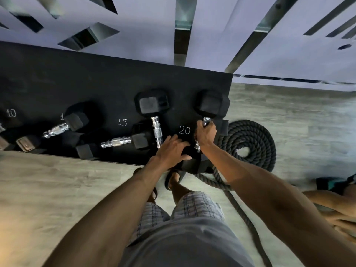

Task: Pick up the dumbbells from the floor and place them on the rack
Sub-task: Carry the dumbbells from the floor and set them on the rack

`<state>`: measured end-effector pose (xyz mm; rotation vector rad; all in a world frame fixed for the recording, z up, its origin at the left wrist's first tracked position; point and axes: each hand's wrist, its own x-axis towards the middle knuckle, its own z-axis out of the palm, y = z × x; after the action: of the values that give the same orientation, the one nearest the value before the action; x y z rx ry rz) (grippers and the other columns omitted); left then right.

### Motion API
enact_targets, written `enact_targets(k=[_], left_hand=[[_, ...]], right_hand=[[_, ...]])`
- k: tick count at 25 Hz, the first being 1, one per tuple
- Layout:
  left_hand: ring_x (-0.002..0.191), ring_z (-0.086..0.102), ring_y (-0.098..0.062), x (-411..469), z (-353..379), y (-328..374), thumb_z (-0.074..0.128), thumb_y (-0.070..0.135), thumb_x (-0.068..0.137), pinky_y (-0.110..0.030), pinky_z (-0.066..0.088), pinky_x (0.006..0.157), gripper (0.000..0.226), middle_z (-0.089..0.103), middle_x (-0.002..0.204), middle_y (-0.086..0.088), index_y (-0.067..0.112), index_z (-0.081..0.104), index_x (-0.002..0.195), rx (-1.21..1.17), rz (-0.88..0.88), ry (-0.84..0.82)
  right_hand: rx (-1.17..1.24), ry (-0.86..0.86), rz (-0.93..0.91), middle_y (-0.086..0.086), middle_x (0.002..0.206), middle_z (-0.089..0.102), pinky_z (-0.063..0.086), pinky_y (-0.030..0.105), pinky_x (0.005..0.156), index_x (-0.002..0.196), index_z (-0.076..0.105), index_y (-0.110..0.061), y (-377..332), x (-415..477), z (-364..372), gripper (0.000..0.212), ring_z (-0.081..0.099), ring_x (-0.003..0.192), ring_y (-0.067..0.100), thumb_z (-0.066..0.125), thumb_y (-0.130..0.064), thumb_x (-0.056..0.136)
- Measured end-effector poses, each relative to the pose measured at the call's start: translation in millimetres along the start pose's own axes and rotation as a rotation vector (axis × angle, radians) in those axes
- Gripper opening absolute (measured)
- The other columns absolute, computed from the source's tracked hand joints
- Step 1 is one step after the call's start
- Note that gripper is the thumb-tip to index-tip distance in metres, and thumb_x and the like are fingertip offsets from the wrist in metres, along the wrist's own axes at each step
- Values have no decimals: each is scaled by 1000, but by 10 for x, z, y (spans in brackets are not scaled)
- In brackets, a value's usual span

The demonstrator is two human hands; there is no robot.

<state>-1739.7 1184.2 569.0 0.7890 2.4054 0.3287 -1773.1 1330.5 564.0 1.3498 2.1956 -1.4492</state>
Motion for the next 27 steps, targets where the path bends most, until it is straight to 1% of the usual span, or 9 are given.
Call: enact_targets(k=[2,6,11,14,17,18,21,25,27], left_hand=[[121,49,-20,84,-3,-48,61,44,91,-34,32,101,48,64,125,0,22,56,133,-61,-11,52],[108,62,-26,326,-83,-30,61,19,93,-35,46,96,29,71,113,-8,9,66,119,-398,-175,149],[100,65,-16,830,-391,209,63,22,91,-27,51,89,31,71,108,-5,9,64,120,-840,-449,96],[90,66,-16,1099,-408,384,73,19,77,-32,54,78,35,70,99,-5,8,62,108,-1102,-611,15],[91,70,-33,1208,-229,470,83,16,60,-42,57,71,55,70,100,-20,-3,61,106,-1389,-769,-40],[92,70,-32,1226,-166,472,85,18,60,-40,56,74,58,71,101,-20,-5,64,108,-1423,-765,-67],[91,72,-23,1285,-132,509,79,8,75,-40,56,91,44,75,97,-15,-8,66,114,-1466,-740,-63],[75,70,-18,1316,-183,560,71,-5,81,-35,60,79,41,70,84,-11,-12,59,119,-1502,-738,-7],[75,68,-18,1299,-250,573,70,-5,83,-32,58,77,27,69,84,-11,-10,63,109,-1529,-731,0]], right_hand=[[-10,-18,6,14,88,67,42,29,66,98,62,3,24,75,8,31,61,75,23,56,-27,89],[36,-49,17,11,66,64,44,19,41,90,61,8,148,192,-42,29,56,39,5,54,-20,90],[113,-199,26,9,76,66,60,40,60,107,58,1,346,270,-121,27,64,58,15,56,-22,92],[65,-242,-17,6,94,71,61,41,72,110,54,-10,554,291,-76,38,72,77,19,67,-33,83],[43,-250,25,8,92,70,61,31,62,107,53,-6,731,216,-35,32,70,65,15,69,-24,85],[38,-259,24,9,90,69,60,29,58,106,53,-4,780,214,-13,28,68,61,14,66,-20,88],[7,-267,-33,10,90,70,60,43,68,107,56,-6,860,241,33,24,70,75,26,63,-19,87],[11,-252,-60,8,92,67,54,35,72,117,55,-6,835,227,0,32,65,79,23,64,-18,88],[-30,-255,-106,11,99,69,55,36,75,121,54,-6,774,241,-50,38,66,82,24,66,-21,88]])
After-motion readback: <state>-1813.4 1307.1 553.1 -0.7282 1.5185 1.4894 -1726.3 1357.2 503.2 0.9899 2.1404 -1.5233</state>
